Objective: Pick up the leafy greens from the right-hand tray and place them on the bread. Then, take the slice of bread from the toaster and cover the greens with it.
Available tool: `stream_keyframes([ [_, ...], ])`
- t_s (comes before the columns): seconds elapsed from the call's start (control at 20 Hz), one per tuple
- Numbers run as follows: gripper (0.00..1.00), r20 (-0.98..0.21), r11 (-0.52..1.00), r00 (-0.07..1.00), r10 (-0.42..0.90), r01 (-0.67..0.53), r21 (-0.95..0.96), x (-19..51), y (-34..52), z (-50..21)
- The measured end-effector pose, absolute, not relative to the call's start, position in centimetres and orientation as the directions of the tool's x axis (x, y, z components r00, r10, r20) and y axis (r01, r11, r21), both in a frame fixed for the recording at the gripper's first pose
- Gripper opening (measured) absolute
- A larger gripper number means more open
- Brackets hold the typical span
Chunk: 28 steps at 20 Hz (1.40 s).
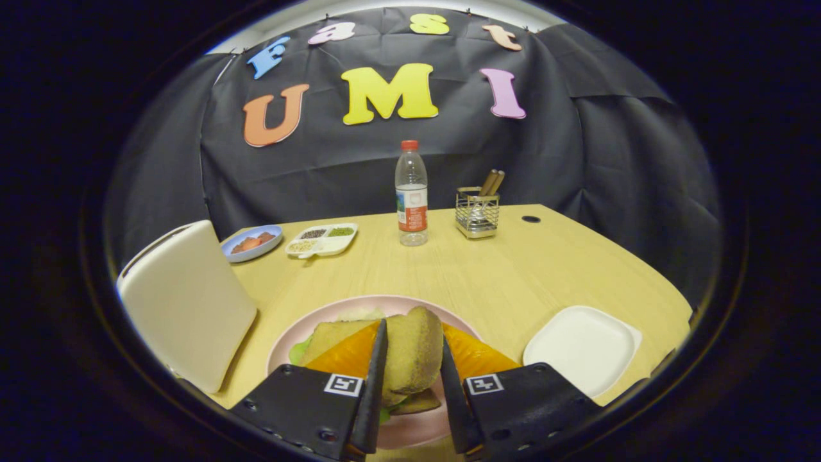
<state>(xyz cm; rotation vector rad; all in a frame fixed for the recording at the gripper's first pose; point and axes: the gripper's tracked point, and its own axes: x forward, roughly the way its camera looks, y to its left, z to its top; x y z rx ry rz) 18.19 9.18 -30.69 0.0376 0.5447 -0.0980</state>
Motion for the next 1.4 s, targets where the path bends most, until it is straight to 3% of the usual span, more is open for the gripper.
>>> stream_keyframes([
  [0.2,0.76,-0.524,0.993,0.844,-0.117,0.101,-0.061,18.2,8.4,-31.3],
  [0.45,0.92,-0.462,0.994,0.881,-0.105,0.082,-0.069,17.0,8.4,-28.2],
  [1.4,0.94,-0.088,0.997,0.993,-0.075,0.076,0.014,-3.7,7.1,-5.1],
])
